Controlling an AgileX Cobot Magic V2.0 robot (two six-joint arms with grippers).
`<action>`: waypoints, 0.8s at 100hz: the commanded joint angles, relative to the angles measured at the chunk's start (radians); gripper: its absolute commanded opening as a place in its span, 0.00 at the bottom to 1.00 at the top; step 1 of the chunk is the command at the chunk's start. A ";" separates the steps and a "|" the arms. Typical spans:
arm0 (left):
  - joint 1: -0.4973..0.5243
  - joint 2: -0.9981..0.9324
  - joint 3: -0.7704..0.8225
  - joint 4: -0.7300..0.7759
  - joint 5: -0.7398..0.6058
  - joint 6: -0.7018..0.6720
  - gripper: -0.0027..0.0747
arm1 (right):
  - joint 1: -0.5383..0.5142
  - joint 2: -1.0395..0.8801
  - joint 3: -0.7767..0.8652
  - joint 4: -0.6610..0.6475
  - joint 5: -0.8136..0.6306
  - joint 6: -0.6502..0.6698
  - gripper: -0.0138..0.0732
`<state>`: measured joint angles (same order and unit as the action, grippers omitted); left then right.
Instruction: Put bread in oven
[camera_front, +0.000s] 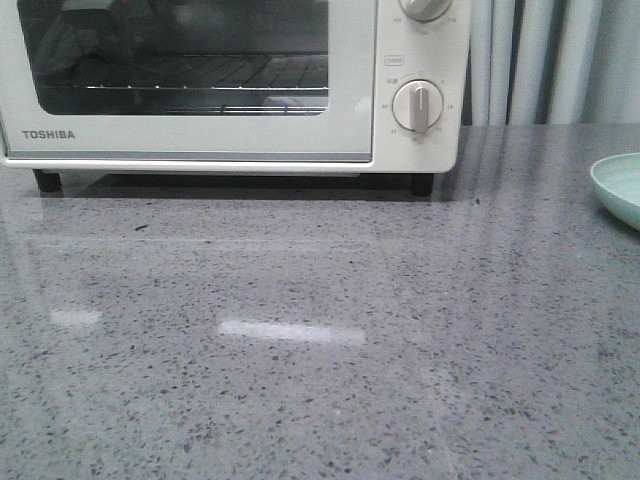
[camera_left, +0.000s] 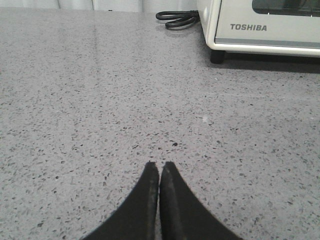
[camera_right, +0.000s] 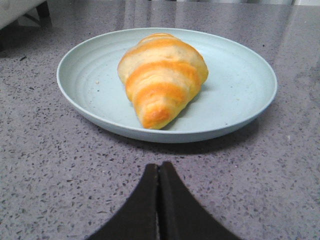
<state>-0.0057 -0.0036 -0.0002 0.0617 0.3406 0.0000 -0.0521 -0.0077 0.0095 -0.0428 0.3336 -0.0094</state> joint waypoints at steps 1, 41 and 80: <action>0.002 -0.030 0.024 -0.009 -0.059 -0.006 0.01 | -0.006 -0.022 0.012 0.001 -0.027 -0.009 0.08; 0.002 -0.030 0.024 -0.009 -0.059 -0.006 0.01 | -0.006 -0.022 0.012 0.001 -0.027 -0.009 0.08; 0.002 -0.030 0.024 0.177 -0.083 0.000 0.01 | -0.006 -0.022 0.012 0.001 -0.067 -0.009 0.08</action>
<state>-0.0057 -0.0036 -0.0002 0.1463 0.3406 0.0000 -0.0521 -0.0077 0.0095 -0.0428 0.3336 -0.0094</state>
